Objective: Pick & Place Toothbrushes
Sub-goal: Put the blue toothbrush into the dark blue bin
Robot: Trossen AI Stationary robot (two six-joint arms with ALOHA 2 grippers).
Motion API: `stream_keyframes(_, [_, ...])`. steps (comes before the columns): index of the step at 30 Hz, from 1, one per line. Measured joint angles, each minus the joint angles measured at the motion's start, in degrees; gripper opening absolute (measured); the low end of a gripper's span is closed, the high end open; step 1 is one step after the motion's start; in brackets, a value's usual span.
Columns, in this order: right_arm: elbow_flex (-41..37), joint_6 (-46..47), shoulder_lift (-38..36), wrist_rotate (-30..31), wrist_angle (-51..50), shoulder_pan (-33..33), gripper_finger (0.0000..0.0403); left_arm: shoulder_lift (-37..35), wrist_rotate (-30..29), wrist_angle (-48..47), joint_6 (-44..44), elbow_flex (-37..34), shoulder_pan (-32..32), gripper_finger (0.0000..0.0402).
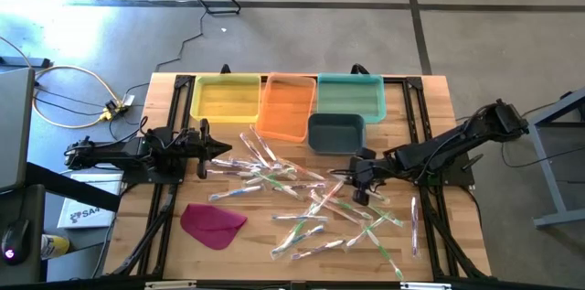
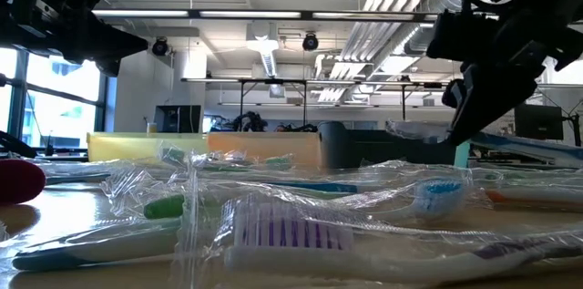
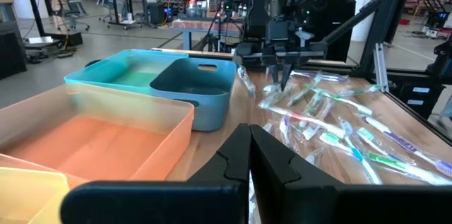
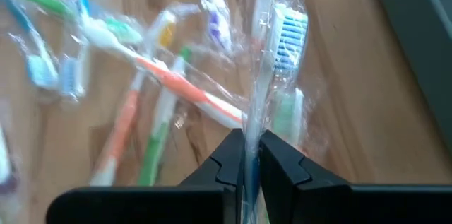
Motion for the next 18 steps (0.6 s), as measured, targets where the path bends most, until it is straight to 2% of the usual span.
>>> stream_keyframes(8, [4.46, -4.49, -1.0, 1.17, -0.35, 0.0, 0.0024, -0.01, 0.0, 0.0, 0.0, 0.0, 0.01, 0.0])
stream_keyframes(18, [8.88, -15.67, -5.62, 9.48, -3.09, -2.57, 0.0024, -0.01, 0.0, 0.0, -0.01, 0.0, 0.0, 0.0])
